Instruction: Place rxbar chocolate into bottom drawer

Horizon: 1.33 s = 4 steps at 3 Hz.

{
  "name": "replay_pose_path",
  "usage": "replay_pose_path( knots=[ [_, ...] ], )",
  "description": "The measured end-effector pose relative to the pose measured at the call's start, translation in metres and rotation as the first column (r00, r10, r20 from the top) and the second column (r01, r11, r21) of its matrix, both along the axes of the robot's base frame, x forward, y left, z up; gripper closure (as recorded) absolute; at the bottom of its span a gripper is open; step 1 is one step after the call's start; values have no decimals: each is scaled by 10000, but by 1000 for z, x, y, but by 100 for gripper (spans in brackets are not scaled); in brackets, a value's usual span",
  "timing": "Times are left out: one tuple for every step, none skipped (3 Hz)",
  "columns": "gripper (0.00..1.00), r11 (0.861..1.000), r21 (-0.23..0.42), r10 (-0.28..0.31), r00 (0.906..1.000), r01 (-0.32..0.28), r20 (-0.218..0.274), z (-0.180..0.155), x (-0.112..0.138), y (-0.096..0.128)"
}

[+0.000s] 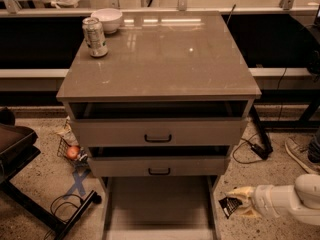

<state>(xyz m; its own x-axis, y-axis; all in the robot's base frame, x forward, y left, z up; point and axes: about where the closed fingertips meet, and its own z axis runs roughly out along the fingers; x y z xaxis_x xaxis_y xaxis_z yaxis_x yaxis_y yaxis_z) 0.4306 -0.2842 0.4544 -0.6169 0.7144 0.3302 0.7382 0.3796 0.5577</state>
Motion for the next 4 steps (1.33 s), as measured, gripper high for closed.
replay_pose_path(
  knots=[
    [100, 9993, 344, -140, 9983, 160, -572, -54, 0, 23],
    [100, 9976, 682, -7, 9945, 79, -1052, -95, -2, 56],
    [100, 9972, 747, 52, 9927, 39, -1201, -106, -4, 64],
    [100, 9965, 824, 278, 9890, -159, -1450, -127, 12, 105]
  ],
)
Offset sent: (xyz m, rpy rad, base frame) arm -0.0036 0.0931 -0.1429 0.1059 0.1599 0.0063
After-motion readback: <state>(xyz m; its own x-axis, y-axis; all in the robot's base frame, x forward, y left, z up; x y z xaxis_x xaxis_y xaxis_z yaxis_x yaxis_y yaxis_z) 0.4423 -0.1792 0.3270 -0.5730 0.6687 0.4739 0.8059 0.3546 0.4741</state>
